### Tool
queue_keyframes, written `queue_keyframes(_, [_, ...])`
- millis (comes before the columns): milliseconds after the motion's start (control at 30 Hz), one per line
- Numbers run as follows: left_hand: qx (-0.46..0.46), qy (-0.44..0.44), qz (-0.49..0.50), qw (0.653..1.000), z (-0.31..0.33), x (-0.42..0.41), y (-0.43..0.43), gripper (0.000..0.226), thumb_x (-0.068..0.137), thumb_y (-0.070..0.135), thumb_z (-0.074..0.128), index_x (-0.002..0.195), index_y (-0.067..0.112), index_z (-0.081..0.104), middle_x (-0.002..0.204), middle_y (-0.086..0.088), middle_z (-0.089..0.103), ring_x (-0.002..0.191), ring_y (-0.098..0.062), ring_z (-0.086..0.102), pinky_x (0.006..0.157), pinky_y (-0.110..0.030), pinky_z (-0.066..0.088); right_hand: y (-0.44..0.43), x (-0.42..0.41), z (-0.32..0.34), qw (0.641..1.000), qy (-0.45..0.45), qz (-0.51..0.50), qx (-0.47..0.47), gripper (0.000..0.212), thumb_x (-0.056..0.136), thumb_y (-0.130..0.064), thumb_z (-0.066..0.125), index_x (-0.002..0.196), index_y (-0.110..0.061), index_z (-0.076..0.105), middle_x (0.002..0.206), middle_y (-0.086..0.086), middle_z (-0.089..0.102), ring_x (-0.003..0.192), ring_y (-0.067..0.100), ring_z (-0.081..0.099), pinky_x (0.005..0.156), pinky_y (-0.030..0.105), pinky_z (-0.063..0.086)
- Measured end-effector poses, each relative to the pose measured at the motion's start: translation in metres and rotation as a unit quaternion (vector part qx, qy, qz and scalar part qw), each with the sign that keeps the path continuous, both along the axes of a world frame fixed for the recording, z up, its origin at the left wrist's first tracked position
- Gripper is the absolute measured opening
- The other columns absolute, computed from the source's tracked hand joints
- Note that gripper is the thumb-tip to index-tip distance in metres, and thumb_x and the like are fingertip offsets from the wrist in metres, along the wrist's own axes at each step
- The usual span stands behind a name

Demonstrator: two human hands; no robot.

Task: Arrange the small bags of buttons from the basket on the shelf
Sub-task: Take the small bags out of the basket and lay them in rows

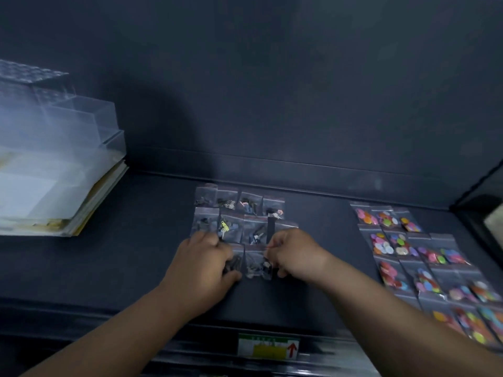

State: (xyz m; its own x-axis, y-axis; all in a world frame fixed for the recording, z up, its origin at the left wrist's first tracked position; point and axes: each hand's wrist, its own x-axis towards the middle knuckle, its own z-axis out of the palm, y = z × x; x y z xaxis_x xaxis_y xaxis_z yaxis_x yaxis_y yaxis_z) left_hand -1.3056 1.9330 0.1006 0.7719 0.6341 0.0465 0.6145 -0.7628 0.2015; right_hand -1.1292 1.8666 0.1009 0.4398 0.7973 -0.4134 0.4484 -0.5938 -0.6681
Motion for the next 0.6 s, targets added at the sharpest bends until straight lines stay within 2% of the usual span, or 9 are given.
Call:
queue_keyframes(100, [0.006, -0.006, -0.017, 1.000, -0.001, -0.003, 0.004, 0.036, 0.084, 0.062, 0.049, 0.097, 0.029, 0.057, 0.091, 0.009, 0.036, 0.105, -0.015, 0.039, 0.080, -0.027, 0.027, 0.000, -0.002, 0.004, 1.000, -0.011, 0.003, -0.017, 0.008, 0.083, -0.013, 0.059, 0.075, -0.014, 0.058, 0.068, 0.010, 0.060, 0.044, 0.016, 0.055, 0.051, 0.022, 0.043])
queue_keyframes(200, [0.004, -0.023, -0.022, 0.999, 0.001, -0.002, 0.007, 0.040, 0.083, 0.064, 0.049, 0.098, 0.028, 0.058, 0.092, 0.009, 0.040, 0.105, -0.015, 0.040, 0.084, -0.028, 0.029, -0.001, -0.003, 0.013, 0.999, -0.029, 0.011, -0.033, 0.005, 0.081, -0.015, 0.062, 0.078, -0.012, 0.061, 0.067, 0.010, 0.061, 0.047, 0.020, 0.054, 0.055, 0.026, 0.044])
queue_keyframes(267, [0.000, -0.043, -0.028, 0.999, 0.005, 0.001, 0.008, 0.038, 0.084, 0.062, 0.049, 0.102, 0.029, 0.058, 0.095, 0.009, 0.044, 0.105, -0.014, 0.041, 0.087, -0.028, 0.031, -0.004, 0.001, 0.024, 0.998, -0.063, 0.007, -0.030, 0.011, 0.079, -0.012, 0.060, 0.069, -0.012, 0.055, 0.064, 0.011, 0.061, 0.052, 0.024, 0.057, 0.054, 0.026, 0.043])
queue_keyframes(333, [-0.017, -0.078, -0.038, 0.996, 0.012, 0.007, 0.009, 0.032, 0.087, 0.055, 0.050, 0.106, 0.030, 0.058, 0.096, 0.010, 0.046, 0.103, -0.012, 0.042, 0.087, -0.025, 0.033, -0.008, 0.004, 0.037, 0.999, -0.054, -0.005, -0.001, 0.015, 0.077, -0.004, 0.055, 0.063, -0.009, 0.052, 0.063, 0.018, 0.062, 0.054, 0.024, 0.057, 0.052, 0.025, 0.042])
queue_keyframes(367, [-0.044, -0.106, -0.036, 0.993, 0.016, 0.011, 0.009, 0.028, 0.088, 0.050, 0.052, 0.107, 0.030, 0.058, 0.096, 0.011, 0.049, 0.102, -0.010, 0.044, 0.086, -0.023, 0.035, -0.010, 0.005, 0.042, 0.999, -0.013, -0.023, 0.024, 0.013, 0.078, 0.001, 0.053, 0.067, -0.005, 0.054, 0.064, 0.021, 0.062, 0.051, 0.023, 0.057, 0.049, 0.022, 0.042])
queue_keyframes(433, [-0.154, -0.166, -0.017, 0.974, 0.026, 0.021, 0.009, 0.020, 0.088, 0.040, 0.059, 0.105, 0.029, 0.060, 0.101, 0.013, 0.055, 0.100, -0.005, 0.051, 0.084, -0.021, 0.041, -0.013, 0.005, 0.050, 0.986, 0.127, -0.084, 0.074, 0.014, 0.080, 0.012, 0.051, 0.079, -0.003, 0.052, 0.065, 0.017, 0.058, 0.047, 0.016, 0.056, 0.046, 0.018, 0.047])
queue_keyframes(500, [-0.277, -0.198, 0.002, 0.940, 0.035, 0.031, 0.007, 0.015, 0.087, 0.033, 0.063, 0.101, 0.031, 0.061, 0.101, 0.014, 0.059, 0.096, -0.001, 0.056, 0.083, -0.020, 0.045, -0.014, 0.007, 0.054, 0.948, 0.265, -0.132, 0.116, 0.023, 0.081, 0.018, 0.048, 0.085, -0.005, 0.052, 0.069, 0.011, 0.055, 0.056, 0.017, 0.060, 0.057, 0.025, 0.056])
queue_keyframes(600, [-0.368, -0.216, 0.017, 0.904, 0.042, 0.046, 0.002, 0.013, 0.083, 0.031, 0.068, 0.093, 0.029, 0.061, 0.090, 0.013, 0.064, 0.088, -0.006, 0.062, 0.086, -0.031, 0.051, -0.018, 0.011, 0.056, 0.918, 0.343, -0.141, 0.143, 0.027, 0.084, 0.013, 0.053, 0.097, -0.010, 0.057, 0.079, 0.007, 0.063, 0.066, 0.018, 0.063, 0.068, 0.032, 0.055])
